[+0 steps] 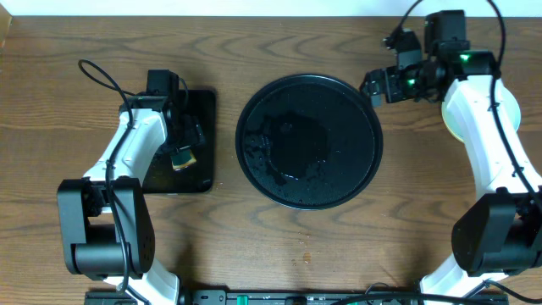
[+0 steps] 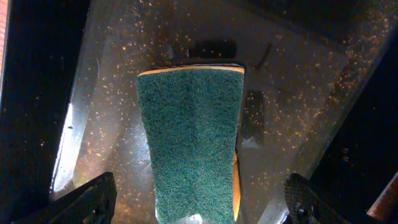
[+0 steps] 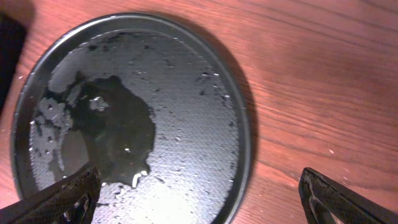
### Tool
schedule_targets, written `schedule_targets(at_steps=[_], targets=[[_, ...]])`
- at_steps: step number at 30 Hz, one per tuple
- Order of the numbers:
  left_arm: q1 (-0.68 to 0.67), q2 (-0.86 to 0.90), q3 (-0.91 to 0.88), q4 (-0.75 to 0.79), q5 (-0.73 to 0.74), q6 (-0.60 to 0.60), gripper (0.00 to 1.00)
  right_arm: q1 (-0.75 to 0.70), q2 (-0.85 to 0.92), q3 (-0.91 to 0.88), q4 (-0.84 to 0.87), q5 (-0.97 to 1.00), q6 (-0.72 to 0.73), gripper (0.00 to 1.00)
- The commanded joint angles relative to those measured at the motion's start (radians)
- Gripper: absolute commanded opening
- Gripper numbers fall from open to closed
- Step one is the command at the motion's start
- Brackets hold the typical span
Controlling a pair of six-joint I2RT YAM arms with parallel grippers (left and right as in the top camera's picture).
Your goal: Clean dirty plates on tray and stack at the side
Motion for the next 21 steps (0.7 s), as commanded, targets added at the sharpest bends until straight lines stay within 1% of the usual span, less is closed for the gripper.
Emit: schedule_targets(at_steps=[1, 7, 11, 14, 21], targets=[[0.004, 0.007, -0.007, -0.003, -0.012, 0.005, 0.86, 0.027, -0.001, 0.01, -0.001, 0.01, -0.014, 0.99], [0.004, 0.007, -0.007, -0.003, -0.012, 0.005, 0.86, 0.034, 0.0, 0.006, -0.001, 0.01, -0.014, 0.99], [0.004, 0.007, -0.007, -0.003, -0.012, 0.005, 0.86, 0.034, -0.057, 0.004, -0.002, 0.01, -0.014, 0.99], [0.004, 0.007, -0.007, -0.003, -0.012, 0.005, 0.86, 0.037, -0.145, 0.004, -0.002, 0.01, -0.014, 0.99], [0.004, 0.007, -0.007, -0.003, -0.012, 0.005, 0.86, 0.039, -0.463, 0.004, -0.002, 0.01, -0.014, 0.99]])
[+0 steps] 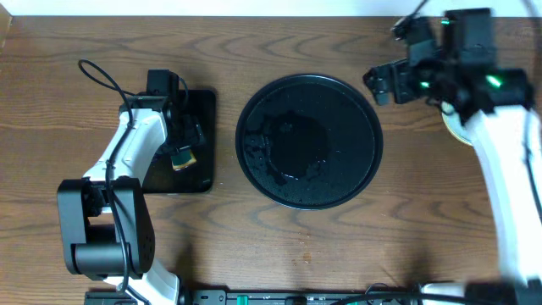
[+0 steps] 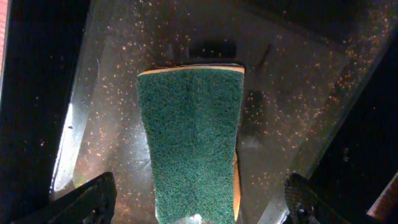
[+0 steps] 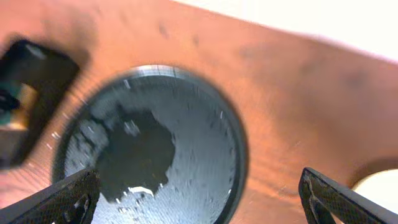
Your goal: Clean dirty plates on tray and stack at the side
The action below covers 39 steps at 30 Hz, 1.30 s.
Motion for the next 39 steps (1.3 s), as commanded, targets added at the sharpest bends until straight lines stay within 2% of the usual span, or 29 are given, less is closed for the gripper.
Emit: schedule_targets(at_steps=[1, 6, 11, 14, 19, 22, 27, 32, 39], targets=[[0.004, 0.007, -0.007, -0.003, -0.012, 0.005, 0.86, 0.01, -0.187, 0.008, -0.001, -0.005, -0.011, 0.99], [0.004, 0.007, -0.007, -0.003, -0.012, 0.005, 0.86, 0.01, -0.445, 0.006, -0.002, -0.002, -0.012, 0.99], [0.004, 0.007, -0.007, -0.003, -0.012, 0.005, 0.86, 0.01, -0.678, -0.066, 0.021, 0.095, -0.083, 0.99], [0.004, 0.007, -0.007, -0.003, -0.012, 0.005, 0.86, 0.008, -0.848, -0.222, 0.109, 0.167, -0.09, 0.99], [0.004, 0.007, -0.007, -0.003, -0.012, 0.005, 0.86, 0.008, -1.151, -0.589, 0.352, 0.194, -0.09, 0.99], [0.004, 0.007, -0.007, -0.003, -0.012, 0.005, 0.86, -0.011, -1.326, -0.846, 0.56, 0.192, -0.064, 0.99], [0.004, 0.007, -0.007, -0.003, -0.012, 0.005, 0.86, -0.032, -1.431, -1.113, 0.859, 0.193, -0.036, 0.99], [0.004, 0.007, -0.007, -0.003, -0.012, 0.005, 0.86, -0.034, -1.477, -1.334, 1.08, 0.193, 0.009, 0.99], [0.004, 0.007, -0.007, -0.003, -0.012, 0.005, 0.86, -0.051, -1.493, -1.557, 1.201, 0.193, 0.102, 0.99]])
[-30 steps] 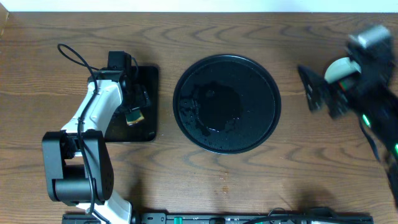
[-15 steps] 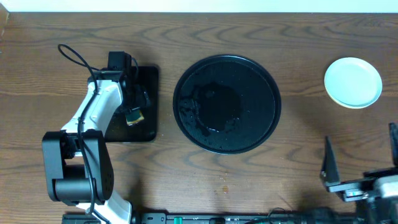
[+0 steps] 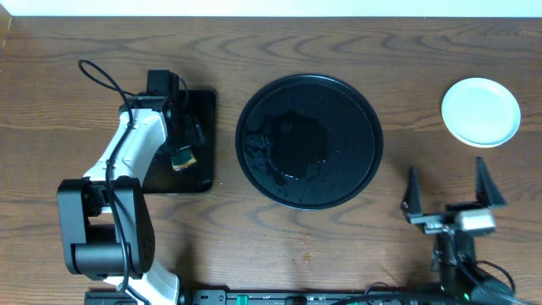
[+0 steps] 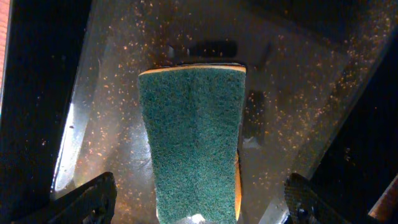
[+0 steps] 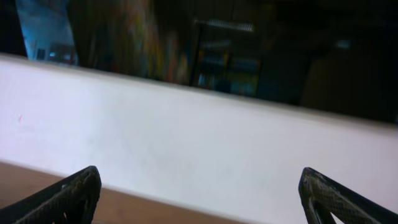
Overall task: Clean dirty plates on tray and stack at the side
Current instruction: 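Lower sponge into black tray and release it with left gripper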
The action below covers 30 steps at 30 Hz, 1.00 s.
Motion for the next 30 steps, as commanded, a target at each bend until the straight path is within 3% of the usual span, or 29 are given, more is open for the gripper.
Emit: schedule_targets(at_steps=[1, 5, 7, 15, 30], targets=[[0.004, 0.007, -0.006, -0.003, -0.009, 0.005, 0.86, -0.013, -0.011, -0.089, 0.025, 0.008, 0.064, 0.99], [0.004, 0.007, -0.006, -0.003, -0.009, 0.005, 0.86, -0.012, -0.011, -0.147, 0.009, 0.006, 0.065, 0.99], [0.004, 0.007, -0.006, -0.003, -0.009, 0.005, 0.86, -0.012, -0.011, -0.146, -0.111, 0.008, 0.071, 0.99], [0.004, 0.007, -0.006, -0.003, -0.009, 0.005, 0.86, -0.018, -0.011, -0.146, -0.329, 0.018, 0.071, 0.99], [0.004, 0.007, -0.006, -0.003, -0.009, 0.005, 0.86, -0.035, -0.01, -0.145, -0.329, 0.018, 0.071, 0.99]])
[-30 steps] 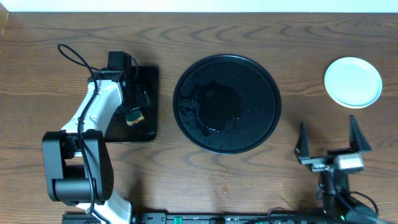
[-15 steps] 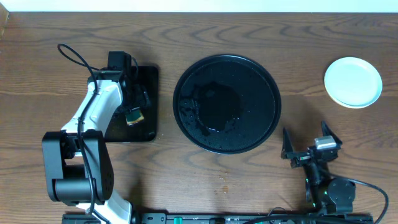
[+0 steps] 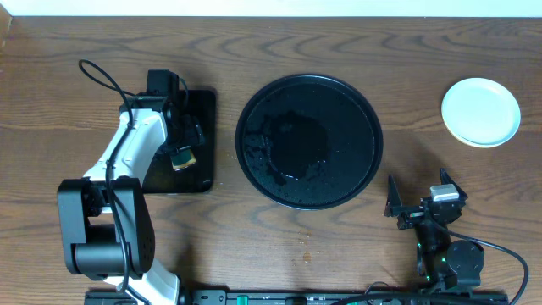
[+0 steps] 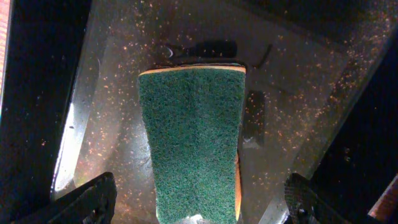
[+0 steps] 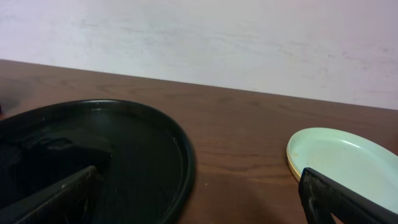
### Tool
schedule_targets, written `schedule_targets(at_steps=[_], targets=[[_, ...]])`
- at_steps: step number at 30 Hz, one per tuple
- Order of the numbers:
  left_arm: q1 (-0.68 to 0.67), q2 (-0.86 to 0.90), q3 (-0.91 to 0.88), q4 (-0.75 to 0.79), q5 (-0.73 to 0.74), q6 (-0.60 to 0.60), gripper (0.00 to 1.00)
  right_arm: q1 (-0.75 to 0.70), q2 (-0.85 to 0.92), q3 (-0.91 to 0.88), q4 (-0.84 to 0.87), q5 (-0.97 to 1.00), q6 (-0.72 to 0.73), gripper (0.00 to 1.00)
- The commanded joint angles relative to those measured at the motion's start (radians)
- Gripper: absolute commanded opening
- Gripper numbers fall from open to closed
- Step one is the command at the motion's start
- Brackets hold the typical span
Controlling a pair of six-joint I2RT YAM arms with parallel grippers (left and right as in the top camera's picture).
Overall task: Clean dirty plates on tray and stack at the side
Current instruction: 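Lower sponge into black tray and release it with left gripper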
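Observation:
The round black tray (image 3: pixel 309 140) lies mid-table, wet with puddles and carrying no plates; its rim shows in the right wrist view (image 5: pixel 180 155). A pale plate (image 3: pixel 481 111) rests on the wood at the far right, with a yellowish rim under it (image 5: pixel 339 158). My right gripper (image 3: pixel 417 193) stands open near the front edge, right of the tray, holding nothing. My left gripper (image 3: pixel 181 142) hangs open over a green sponge (image 4: pixel 193 143), its fingers (image 4: pixel 87 199) on either side and apart from it.
The sponge lies in a black rectangular dish (image 3: pixel 199 110), wet and speckled (image 4: pixel 112 74), left of the tray. Bare wooden table (image 3: pixel 279 246) lies between the tray and the front edge. A white wall (image 5: pixel 199 37) runs behind the table.
My right gripper has sunk a little lower at the front right and tipped down. Its camera now sees the tray and plate rather than the wall. The left arm has not moved.
My right gripper was open at the tray's far right rim, its arm covering the plate. Then it was higher there. Then it stood folded at the front right, with the plate uncovered. My left gripper stayed open over the sponge throughout.

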Motion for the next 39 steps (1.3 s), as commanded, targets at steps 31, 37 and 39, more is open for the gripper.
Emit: schedule_targets(at_steps=[31, 37, 39], targets=[[0.003, -0.275, -0.008, -0.006, -0.009, 0.005, 0.86, -0.004, -0.006, -0.001, -0.004, 0.005, 0.013, 0.99], [0.003, -0.539, -0.008, -0.006, -0.009, 0.005, 0.86, -0.004, -0.006, -0.001, -0.004, 0.005, 0.013, 0.99], [0.003, -0.621, -0.008, -0.006, -0.009, 0.005, 0.86, -0.004, -0.006, -0.001, -0.004, 0.005, 0.013, 0.99]])
